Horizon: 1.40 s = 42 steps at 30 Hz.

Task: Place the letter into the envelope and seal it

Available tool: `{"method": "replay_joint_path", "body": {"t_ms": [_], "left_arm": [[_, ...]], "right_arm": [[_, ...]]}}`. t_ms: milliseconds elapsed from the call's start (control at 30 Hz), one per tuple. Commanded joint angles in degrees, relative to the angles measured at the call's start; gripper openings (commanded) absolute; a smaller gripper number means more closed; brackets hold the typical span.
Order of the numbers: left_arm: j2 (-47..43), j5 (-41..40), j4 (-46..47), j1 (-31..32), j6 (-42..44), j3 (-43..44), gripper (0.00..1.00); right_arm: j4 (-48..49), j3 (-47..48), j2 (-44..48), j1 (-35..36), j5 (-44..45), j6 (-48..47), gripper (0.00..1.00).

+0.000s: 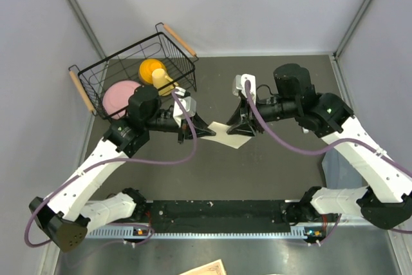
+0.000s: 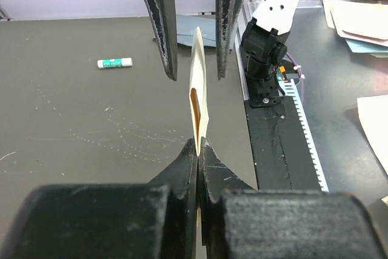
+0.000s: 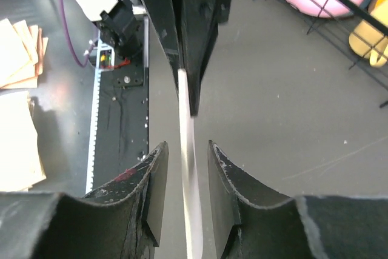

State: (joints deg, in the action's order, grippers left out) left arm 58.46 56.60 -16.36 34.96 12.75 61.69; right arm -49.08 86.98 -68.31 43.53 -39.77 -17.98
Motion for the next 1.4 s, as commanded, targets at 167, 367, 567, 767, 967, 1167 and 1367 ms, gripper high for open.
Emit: {"method": "replay_joint_path", "body": {"t_ms": [167,367,567,767,967,1167,1367], "left_arm": [[0.1,1.2,8.1,0.6,-8.0,-2.6,0.00],[-0.3,1.1,8.1,0.8,-8.0,-3.3,0.00],[0.2,1.1,8.1,1.1,-8.2,-3.2,0.00],[0.8,0.6,8.1,1.5,-8.4,-2.8,0.00],[0.9,0.4,8.0,1.8,-8.4,-3.1,0.00],[1.2,0.0,8.0,1.8,-8.8,-3.3,0.00],[1.2,-0.4,7.9,1.8,-9.1,-3.2,0.00]], "right_arm": [[7.4,4.9,-2.9,4.7,1.5,4.0,0.19],[8.8,4.8,-2.6,4.8,4.4,4.2,0.00],[9.7,5.2,-3.5,4.8,5.0,6.1,0.30],[9.8,6.3,-4.7,5.4,4.3,6.3,0.19],[10.4,5.9,-4.0,5.5,3.8,5.7,0.00],[10.1,6.1,-4.8,5.5,3.7,7.1,0.28],[10.0,5.6,-5.0,5.5,3.8,6.6,0.00]]}}
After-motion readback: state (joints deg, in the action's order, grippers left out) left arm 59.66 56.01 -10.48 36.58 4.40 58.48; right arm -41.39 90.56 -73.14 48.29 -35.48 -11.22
